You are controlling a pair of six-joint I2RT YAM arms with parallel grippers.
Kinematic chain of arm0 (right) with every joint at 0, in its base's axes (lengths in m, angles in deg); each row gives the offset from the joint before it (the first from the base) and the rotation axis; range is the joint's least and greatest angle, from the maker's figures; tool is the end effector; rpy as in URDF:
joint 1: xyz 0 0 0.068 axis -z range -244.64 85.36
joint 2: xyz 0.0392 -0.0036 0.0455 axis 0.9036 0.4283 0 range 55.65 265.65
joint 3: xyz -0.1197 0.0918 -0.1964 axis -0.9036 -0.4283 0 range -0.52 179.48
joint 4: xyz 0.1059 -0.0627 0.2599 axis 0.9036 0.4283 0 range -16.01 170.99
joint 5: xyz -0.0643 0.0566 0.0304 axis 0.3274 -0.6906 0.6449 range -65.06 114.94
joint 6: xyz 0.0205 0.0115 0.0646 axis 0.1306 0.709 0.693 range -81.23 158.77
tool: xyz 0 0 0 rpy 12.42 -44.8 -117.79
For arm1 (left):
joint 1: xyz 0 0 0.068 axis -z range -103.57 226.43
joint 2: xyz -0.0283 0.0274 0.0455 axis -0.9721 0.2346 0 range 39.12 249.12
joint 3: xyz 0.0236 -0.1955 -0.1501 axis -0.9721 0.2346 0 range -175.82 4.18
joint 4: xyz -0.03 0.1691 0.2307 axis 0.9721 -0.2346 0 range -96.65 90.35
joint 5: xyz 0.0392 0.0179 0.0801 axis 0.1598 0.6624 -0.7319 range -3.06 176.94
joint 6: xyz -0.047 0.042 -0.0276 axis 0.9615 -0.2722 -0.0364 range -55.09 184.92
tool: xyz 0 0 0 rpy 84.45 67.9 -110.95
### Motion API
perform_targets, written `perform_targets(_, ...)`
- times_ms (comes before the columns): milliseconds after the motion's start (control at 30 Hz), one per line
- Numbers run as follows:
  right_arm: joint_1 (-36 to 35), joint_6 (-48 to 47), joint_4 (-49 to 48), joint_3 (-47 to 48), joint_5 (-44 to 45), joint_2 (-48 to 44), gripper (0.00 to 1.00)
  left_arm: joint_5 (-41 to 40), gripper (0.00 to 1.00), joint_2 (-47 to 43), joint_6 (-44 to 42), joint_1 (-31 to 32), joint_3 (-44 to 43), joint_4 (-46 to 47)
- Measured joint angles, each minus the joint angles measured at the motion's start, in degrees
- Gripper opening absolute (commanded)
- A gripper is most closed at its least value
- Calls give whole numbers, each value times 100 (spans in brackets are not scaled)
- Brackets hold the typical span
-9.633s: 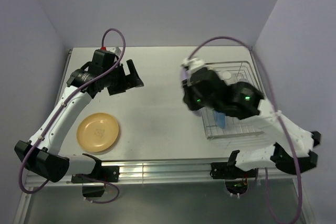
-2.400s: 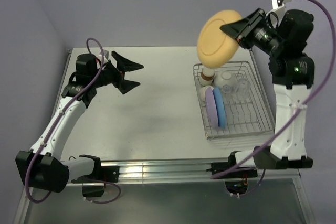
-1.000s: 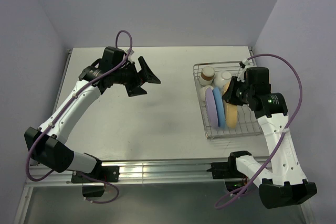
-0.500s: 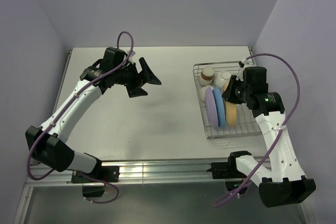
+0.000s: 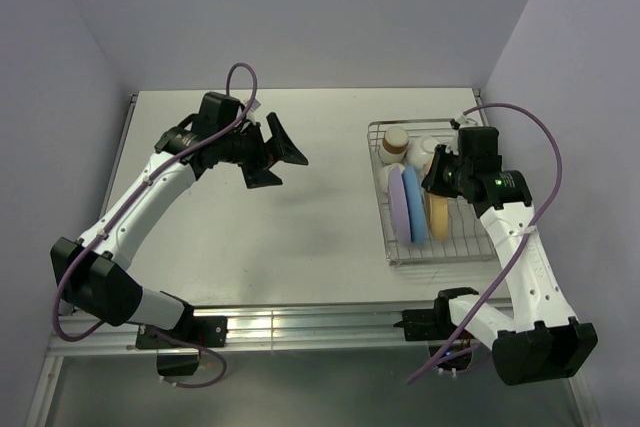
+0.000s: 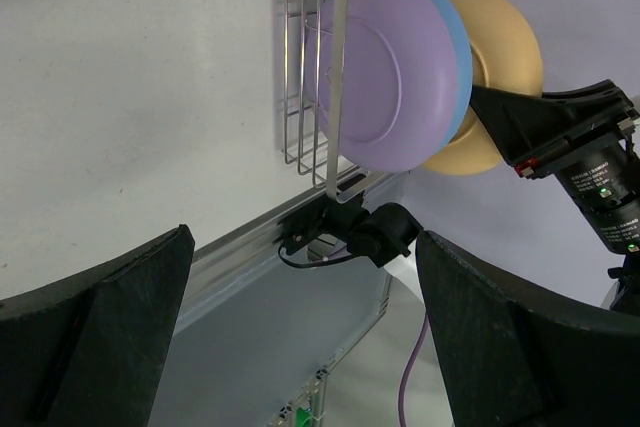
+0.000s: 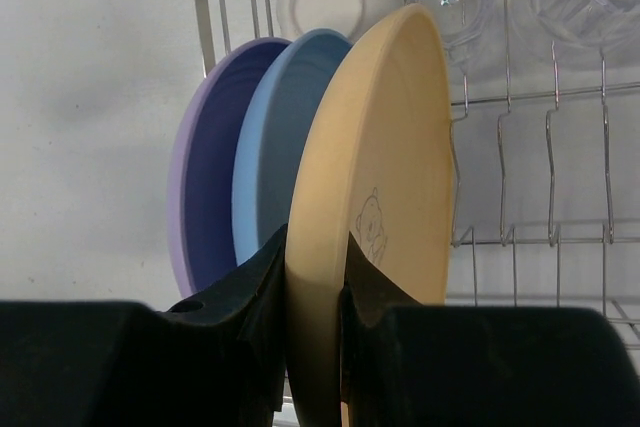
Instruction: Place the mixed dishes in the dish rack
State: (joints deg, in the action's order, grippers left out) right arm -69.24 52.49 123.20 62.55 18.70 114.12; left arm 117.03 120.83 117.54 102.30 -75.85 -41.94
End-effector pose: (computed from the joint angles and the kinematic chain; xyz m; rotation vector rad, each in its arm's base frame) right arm 0.2534 0.0265 0.3072 0.1340 2.3577 0.2842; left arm 0.3009 -0.1769 0.3160 -0.3085 2.5643 -1.2238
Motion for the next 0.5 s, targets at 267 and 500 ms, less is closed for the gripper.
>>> perform_targets(267,4,170,76,-129,13,0,80,61,99,2,-55,0,17,0)
perform_targets(500,28,201,273,-111,33,-323,90,114,99,72,-90,0,20,2)
